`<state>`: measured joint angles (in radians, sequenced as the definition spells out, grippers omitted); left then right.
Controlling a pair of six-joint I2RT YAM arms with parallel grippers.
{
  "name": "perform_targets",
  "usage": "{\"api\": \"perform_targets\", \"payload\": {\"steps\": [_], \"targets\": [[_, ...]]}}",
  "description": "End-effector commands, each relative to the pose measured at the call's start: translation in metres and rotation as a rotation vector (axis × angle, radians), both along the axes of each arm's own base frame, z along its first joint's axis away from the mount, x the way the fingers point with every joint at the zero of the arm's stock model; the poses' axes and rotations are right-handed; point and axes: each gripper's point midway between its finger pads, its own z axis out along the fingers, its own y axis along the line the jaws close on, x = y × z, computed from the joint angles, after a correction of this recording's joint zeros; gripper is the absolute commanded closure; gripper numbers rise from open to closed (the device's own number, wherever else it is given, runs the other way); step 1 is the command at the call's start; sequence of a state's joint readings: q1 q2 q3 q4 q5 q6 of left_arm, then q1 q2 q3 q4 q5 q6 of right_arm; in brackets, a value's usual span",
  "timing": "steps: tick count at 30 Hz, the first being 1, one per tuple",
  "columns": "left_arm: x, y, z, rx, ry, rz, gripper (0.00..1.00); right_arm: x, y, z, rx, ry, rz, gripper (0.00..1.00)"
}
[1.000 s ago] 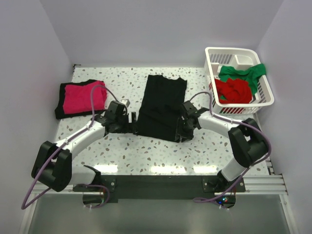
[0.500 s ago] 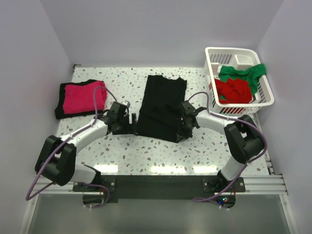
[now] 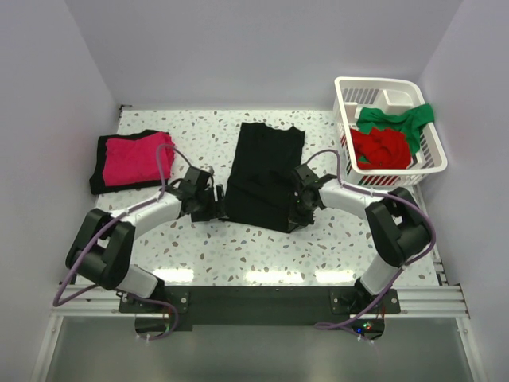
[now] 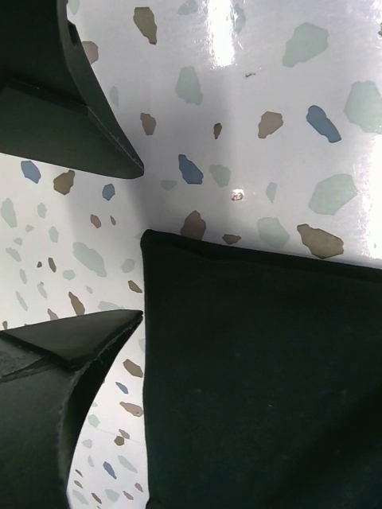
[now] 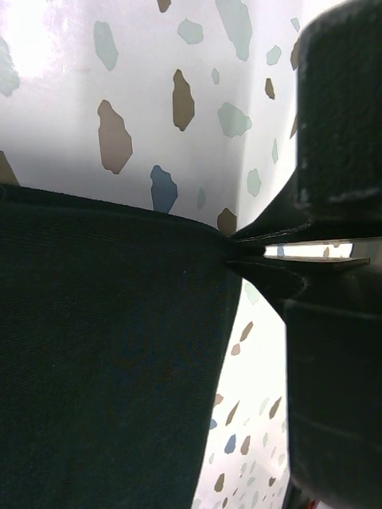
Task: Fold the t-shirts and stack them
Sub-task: Fold the tshirt
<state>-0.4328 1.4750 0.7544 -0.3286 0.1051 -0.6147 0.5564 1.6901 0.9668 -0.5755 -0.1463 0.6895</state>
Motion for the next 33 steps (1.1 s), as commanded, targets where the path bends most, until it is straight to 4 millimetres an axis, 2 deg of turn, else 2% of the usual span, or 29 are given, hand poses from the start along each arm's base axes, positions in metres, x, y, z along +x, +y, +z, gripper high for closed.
{"api": "perform_targets", "payload": {"steps": [1, 9, 18, 22, 26, 30, 31, 33], "targets": [[0.005, -0.006, 0.000, -0.037, -0.006, 0.021, 0.29, -0.004, -0.007, -0.003, -0.047, 0.018, 0.033, 1.00], [0.005, -0.004, -0.010, -0.021, 0.017, 0.040, 0.37, -0.003, -0.005, -0.002, -0.049, 0.019, 0.045, 1.00], [0.009, -0.011, -0.012, -0.032, 0.017, 0.036, 0.53, -0.002, -0.005, 0.000, -0.053, 0.021, 0.054, 1.00], [0.004, -0.020, -0.016, -0.031, 0.037, 0.012, 0.68, -0.002, -0.007, 0.001, -0.056, 0.020, 0.054, 1.00], [-0.007, -0.029, -0.023, -0.020, 0.066, -0.012, 0.74, -0.001, -0.007, 0.003, -0.061, 0.015, 0.054, 1.00], [-0.018, -0.034, -0.032, 0.006, 0.097, -0.046, 0.92, 0.000, -0.006, 0.005, -0.060, 0.012, 0.055, 1.00], [-0.019, -0.034, -0.032, 0.013, 0.098, -0.053, 1.00, 0.000, -0.006, 0.005, -0.061, 0.011, 0.058, 1.00], [-0.020, -0.032, -0.028, 0.023, 0.087, -0.058, 1.00, 0.002, -0.008, 0.011, -0.064, 0.003, 0.061, 1.00]]}}
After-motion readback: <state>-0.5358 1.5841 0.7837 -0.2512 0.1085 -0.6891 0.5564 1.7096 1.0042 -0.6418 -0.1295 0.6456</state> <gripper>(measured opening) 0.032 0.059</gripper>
